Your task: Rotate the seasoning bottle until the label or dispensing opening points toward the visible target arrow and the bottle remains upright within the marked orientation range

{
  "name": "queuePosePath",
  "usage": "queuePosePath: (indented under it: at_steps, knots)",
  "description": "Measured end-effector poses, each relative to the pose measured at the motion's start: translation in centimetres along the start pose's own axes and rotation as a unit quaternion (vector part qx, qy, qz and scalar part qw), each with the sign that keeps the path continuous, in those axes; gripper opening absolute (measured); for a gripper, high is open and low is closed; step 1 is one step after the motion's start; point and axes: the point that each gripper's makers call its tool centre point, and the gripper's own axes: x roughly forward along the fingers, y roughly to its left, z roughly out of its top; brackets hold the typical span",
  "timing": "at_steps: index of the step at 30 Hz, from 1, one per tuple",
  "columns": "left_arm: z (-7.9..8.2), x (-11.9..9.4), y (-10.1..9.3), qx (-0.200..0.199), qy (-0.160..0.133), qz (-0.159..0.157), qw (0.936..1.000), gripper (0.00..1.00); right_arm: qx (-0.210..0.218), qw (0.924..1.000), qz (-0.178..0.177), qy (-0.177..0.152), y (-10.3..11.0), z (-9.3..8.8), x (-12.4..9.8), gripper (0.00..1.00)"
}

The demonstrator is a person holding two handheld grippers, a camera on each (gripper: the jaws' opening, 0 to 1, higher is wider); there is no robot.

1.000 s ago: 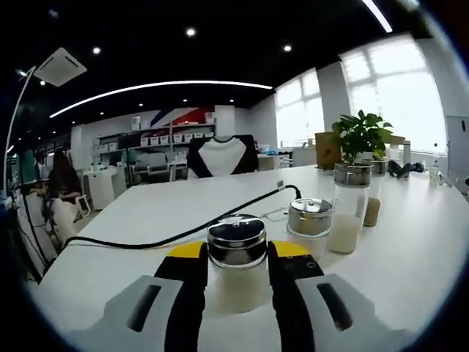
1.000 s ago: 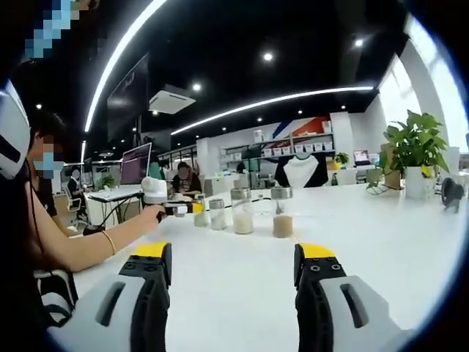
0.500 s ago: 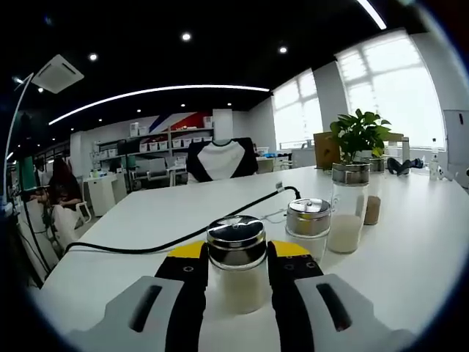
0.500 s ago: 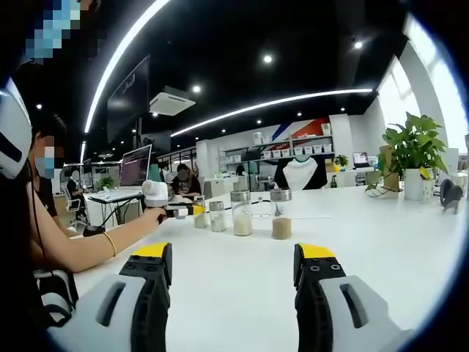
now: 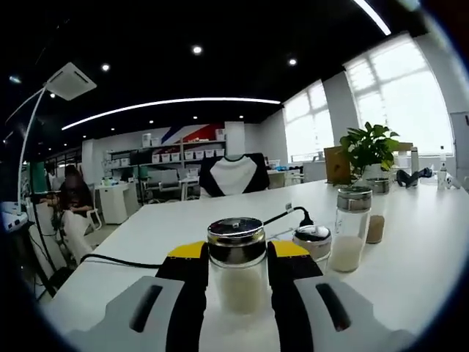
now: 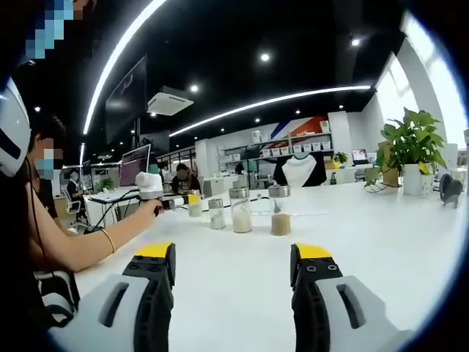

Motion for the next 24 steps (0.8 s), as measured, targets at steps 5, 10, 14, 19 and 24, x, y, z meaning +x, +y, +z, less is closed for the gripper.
queuePosePath:
  at_steps: [5,10,14,19,24]
  knots:
    - [1.5,-1.9,-1.4,-0.013,-0.026,-0.020,0.9994,0.33,-0.018,0.9998,0.010,0.005,0.0,0.0,-0.1,0.63]
    - [1.8,-2.7,-2.0,-0.004,-0.028,-0.023,0.9993,0.33,-0.020,0.9996,0.019,-0.002,0.1,0.5,-0.1,0.62]
    - [1.9,-3.4,-2.5,-0.002,-0.031,-0.026,0.9992,0.33,-0.017,0.9996,0.024,-0.004,0.1,0.5,-0.2,0.62]
    - [1.7,-4.1,-3.2,0.003,-0.027,-0.031,0.9992,0.33,-0.014,0.9996,0.024,-0.006,0.2,0.5,-0.5,0.62]
    - [1.3,-5.1,-4.7,0.005,-0.019,-0.048,0.9987,0.33,-0.011,0.9997,0.023,-0.003,0.2,0.1,-0.9,0.62]
